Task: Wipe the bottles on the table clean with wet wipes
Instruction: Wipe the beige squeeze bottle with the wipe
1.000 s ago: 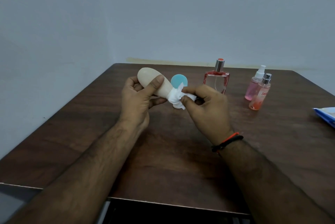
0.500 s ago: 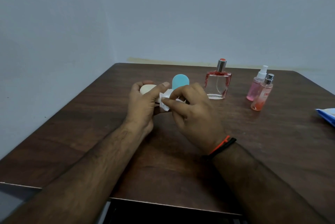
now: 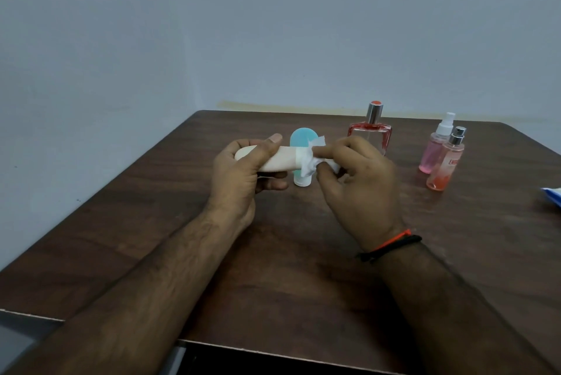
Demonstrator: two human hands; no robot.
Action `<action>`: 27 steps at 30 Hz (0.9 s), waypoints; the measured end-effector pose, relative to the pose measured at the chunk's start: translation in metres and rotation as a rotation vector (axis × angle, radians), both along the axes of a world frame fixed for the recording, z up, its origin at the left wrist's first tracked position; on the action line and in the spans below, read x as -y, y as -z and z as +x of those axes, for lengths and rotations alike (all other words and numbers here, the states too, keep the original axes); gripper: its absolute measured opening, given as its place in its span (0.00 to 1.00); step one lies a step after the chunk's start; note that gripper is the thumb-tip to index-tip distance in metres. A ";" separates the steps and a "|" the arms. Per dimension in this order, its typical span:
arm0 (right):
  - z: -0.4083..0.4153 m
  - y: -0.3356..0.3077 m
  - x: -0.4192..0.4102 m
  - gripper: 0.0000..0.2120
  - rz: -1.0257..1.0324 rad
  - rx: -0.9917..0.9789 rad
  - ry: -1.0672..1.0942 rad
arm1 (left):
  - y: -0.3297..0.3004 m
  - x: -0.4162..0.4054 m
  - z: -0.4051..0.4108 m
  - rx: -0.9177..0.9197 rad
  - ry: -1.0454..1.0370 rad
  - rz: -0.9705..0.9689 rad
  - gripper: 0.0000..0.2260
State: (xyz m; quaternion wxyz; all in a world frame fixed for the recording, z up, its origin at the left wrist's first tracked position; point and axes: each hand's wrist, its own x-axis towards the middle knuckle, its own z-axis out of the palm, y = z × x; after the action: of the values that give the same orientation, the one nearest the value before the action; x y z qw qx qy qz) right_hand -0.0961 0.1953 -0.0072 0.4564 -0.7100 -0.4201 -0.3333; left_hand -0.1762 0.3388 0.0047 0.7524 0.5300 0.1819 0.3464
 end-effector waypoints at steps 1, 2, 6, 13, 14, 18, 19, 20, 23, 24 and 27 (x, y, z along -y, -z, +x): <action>0.000 0.000 0.000 0.10 0.017 -0.026 0.001 | 0.001 0.000 0.000 -0.009 0.020 0.011 0.13; 0.000 -0.001 0.000 0.11 0.040 -0.059 -0.003 | 0.001 0.000 0.000 -0.018 0.043 0.022 0.13; 0.002 -0.006 0.001 0.13 0.152 -0.282 -0.095 | 0.003 -0.004 0.000 -0.051 0.127 0.072 0.17; 0.011 -0.006 0.003 0.14 0.153 -0.537 -0.165 | 0.009 0.000 0.000 -0.104 0.253 0.241 0.20; 0.011 -0.006 0.003 0.14 0.142 -0.558 -0.185 | 0.009 0.000 0.000 -0.102 0.236 0.251 0.20; 0.005 -0.009 0.006 0.14 0.064 -0.577 -0.303 | 0.012 -0.003 0.001 -0.075 0.190 0.262 0.19; 0.005 -0.009 0.006 0.15 0.049 -0.553 -0.299 | 0.012 -0.003 0.001 -0.061 0.188 0.260 0.19; 0.006 -0.008 0.006 0.15 0.035 -0.523 -0.274 | 0.012 -0.003 0.001 -0.050 0.185 0.257 0.19; 0.009 -0.005 0.004 0.14 0.049 -0.465 -0.181 | 0.013 -0.002 0.002 -0.042 0.171 0.243 0.20; 0.009 -0.004 0.004 0.13 0.074 -0.464 -0.166 | 0.013 -0.003 0.002 -0.043 0.168 0.242 0.21; 0.009 -0.004 0.005 0.11 0.126 -0.491 -0.178 | 0.013 -0.003 0.003 -0.052 0.150 0.248 0.21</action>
State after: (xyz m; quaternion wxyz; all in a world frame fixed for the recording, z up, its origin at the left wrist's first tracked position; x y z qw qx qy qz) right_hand -0.0870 0.1902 -0.0036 0.6155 -0.6999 -0.3361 -0.1353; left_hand -0.1734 0.3419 -0.0081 0.6998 0.6398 0.1169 0.2954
